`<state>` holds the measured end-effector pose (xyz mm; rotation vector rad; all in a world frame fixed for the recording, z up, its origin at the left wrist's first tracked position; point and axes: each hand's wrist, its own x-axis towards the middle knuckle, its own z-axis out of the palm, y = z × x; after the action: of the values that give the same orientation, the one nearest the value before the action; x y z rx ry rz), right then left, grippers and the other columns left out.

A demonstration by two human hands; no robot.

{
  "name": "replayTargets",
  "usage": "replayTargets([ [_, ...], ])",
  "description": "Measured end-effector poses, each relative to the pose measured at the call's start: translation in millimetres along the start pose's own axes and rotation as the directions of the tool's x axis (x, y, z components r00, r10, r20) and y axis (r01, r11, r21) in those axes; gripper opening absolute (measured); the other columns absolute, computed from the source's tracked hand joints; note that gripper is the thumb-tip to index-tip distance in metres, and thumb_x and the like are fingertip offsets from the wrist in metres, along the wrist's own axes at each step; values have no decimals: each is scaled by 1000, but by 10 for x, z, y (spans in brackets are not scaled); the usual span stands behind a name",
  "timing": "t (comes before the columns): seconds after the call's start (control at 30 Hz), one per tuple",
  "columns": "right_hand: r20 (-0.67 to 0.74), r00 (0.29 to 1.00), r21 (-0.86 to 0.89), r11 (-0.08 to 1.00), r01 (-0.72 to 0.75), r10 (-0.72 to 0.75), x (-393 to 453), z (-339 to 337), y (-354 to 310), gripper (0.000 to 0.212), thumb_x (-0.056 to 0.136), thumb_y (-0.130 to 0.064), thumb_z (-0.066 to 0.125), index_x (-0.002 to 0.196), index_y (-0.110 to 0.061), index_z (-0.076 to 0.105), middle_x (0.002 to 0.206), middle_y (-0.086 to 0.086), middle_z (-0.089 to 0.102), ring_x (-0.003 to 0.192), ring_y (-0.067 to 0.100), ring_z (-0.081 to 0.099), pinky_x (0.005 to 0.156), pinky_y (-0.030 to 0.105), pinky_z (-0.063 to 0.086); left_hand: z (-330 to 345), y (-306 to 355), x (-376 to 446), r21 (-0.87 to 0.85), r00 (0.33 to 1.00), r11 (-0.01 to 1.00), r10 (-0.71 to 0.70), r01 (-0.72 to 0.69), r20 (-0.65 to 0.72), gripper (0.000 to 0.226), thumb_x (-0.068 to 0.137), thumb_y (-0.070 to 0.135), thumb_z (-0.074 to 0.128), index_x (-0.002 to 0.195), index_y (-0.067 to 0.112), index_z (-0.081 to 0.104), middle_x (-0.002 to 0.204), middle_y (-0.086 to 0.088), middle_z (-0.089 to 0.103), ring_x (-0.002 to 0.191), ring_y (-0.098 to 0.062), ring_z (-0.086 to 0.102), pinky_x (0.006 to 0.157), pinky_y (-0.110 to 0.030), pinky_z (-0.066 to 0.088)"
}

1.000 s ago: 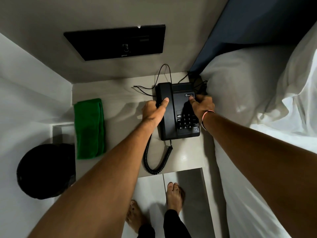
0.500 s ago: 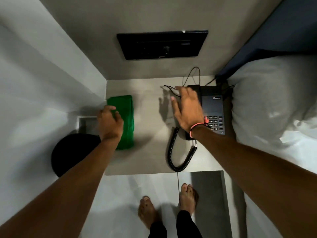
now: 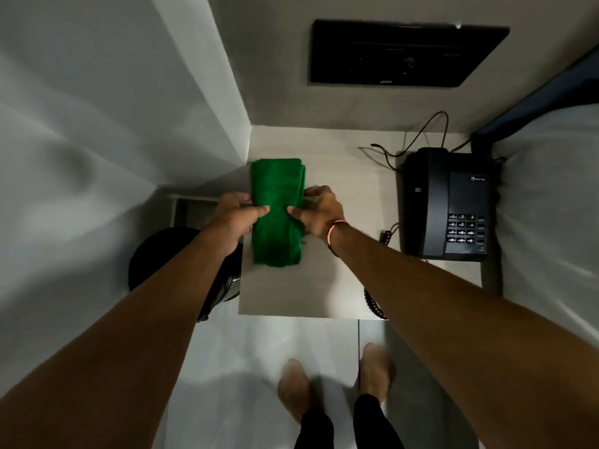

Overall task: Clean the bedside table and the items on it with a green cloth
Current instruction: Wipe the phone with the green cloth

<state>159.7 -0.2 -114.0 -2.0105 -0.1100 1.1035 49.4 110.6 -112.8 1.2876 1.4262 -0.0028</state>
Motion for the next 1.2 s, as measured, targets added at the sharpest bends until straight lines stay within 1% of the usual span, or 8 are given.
replayTargets([
  [0.17,-47,997,71,996,59,-55,3,-28,44,46,80,4,70,94,-24,37,114,13,63,92,27,62,78,24,53,-62,-37,-11,-14,997,998,60,-60,44,55,82,0,75,128,11,47,102,-6,63,83,-12,61,69,-24,48],
  [0.3,26,986,96,983,159,-162,-77,-119,75,34,88,9,59,93,-24,50,118,21,66,109,38,63,95,52,51,-42,-26,-124,-126,984,981,161,-150,81,55,85,-10,65,128,16,43,86,-1,60,77,-9,61,61,-23,49],
  [0.43,75,978,169,969,181,-195,-208,-352,5,38,85,15,60,116,-6,66,111,23,68,107,36,66,97,42,54,-57,47,-273,-155,948,956,272,-247,168,67,74,-24,64,119,23,49,87,-4,64,78,-13,66,58,-20,54],
  [0.6,122,979,62,985,158,-165,-431,-639,-127,72,62,13,83,128,-5,60,124,13,66,113,25,64,99,39,52,13,214,-524,-23,902,929,363,-368,235,68,65,-24,73,126,2,60,109,-12,68,91,-17,68,69,-15,58],
  [0.8,51,937,-191,918,348,-345,-722,-1048,-126,42,73,-15,84,113,-12,70,114,5,60,101,14,58,94,25,50,135,367,-790,225,819,791,522,-570,241,34,66,4,87,96,11,73,106,-15,68,95,-24,67,83,-32,58],
  [0.87,80,943,-148,931,333,-324,-817,-1229,-97,37,79,-16,80,113,-10,67,121,9,56,113,20,54,101,29,45,218,402,-923,131,792,807,512,-576,334,27,73,2,82,89,19,68,91,-4,72,84,-13,70,72,-21,57],
  [0.97,110,956,61,962,266,-272,-960,-1462,-70,25,88,-10,70,110,-6,60,108,8,67,104,21,65,84,23,54,395,487,-1132,-7,771,848,485,-530,414,22,82,0,75,90,18,64,76,4,76,72,-5,73,58,-15,54],
  [1.2,-47,966,183,949,258,-254,-1113,-2119,98,33,96,-14,59,125,2,55,118,15,67,102,22,68,85,28,58,1021,727,-1617,-190,775,920,390,-341,496,35,91,4,66,119,16,50,94,-4,73,75,-7,74,53,-28,58],
])
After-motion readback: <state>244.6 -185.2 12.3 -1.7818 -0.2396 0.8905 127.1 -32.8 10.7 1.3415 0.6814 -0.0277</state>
